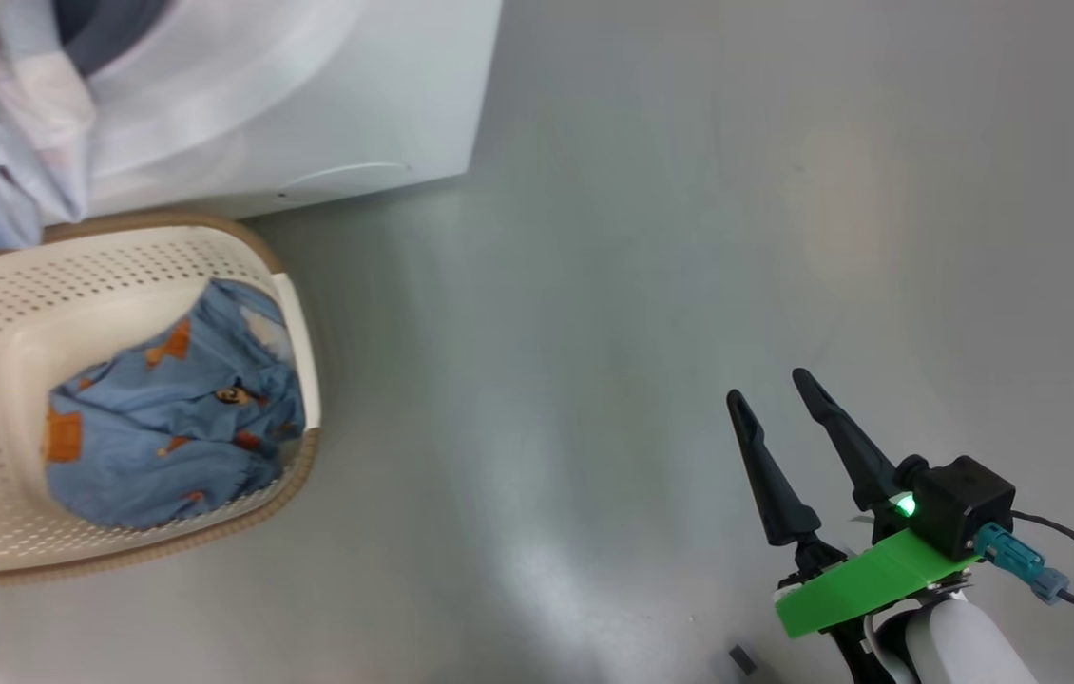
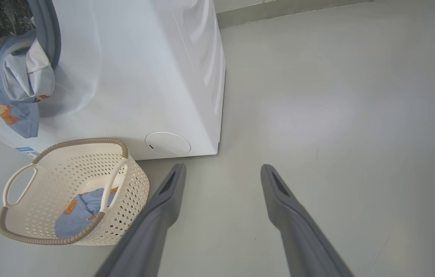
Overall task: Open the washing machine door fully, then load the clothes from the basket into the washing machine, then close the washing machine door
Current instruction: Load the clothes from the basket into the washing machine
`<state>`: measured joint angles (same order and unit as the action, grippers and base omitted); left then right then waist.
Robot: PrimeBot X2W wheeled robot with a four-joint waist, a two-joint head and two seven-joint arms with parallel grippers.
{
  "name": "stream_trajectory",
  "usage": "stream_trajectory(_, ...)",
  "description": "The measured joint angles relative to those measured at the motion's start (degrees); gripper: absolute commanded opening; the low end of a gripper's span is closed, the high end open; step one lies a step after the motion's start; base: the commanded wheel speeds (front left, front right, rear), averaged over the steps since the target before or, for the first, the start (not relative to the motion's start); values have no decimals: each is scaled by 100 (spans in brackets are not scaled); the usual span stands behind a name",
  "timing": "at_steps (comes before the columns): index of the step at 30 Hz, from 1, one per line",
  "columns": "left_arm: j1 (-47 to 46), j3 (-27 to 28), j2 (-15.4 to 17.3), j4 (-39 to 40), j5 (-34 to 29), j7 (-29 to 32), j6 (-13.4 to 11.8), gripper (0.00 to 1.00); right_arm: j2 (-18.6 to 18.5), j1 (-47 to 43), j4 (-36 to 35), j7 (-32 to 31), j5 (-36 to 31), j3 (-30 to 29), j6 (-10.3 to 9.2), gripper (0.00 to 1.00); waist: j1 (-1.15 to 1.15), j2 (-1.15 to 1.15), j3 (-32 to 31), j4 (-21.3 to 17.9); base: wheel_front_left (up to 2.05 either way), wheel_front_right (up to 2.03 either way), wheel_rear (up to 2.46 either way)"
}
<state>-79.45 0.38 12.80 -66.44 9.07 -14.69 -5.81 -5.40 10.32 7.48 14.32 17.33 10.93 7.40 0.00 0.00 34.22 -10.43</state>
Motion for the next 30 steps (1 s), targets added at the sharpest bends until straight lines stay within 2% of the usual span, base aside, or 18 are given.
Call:
stream_trajectory(9,829,-15,-587,612,154,-1,112,100,-63,-89,-10,0,-27,-250,0,100,0,0,-223,419,0,0,0)
stream_trajectory(15,1453,-65,-895,1222,236,0,272,100,-109,-103,-60,0,-68,-434,0,100,0,0,-324,800,0,0,0)
stream_trajectory(20,2287,-142,-967,1819,253,0,409,100,-135,-105,-65,0,-111,-424,0,100,0,0,-433,1053,0,0,0)
stream_trajectory(30,4328,-246,-1051,3376,343,0,334,100,-225,-175,-143,0,-172,-510,0,100,0,0,-574,1327,0,0,0)
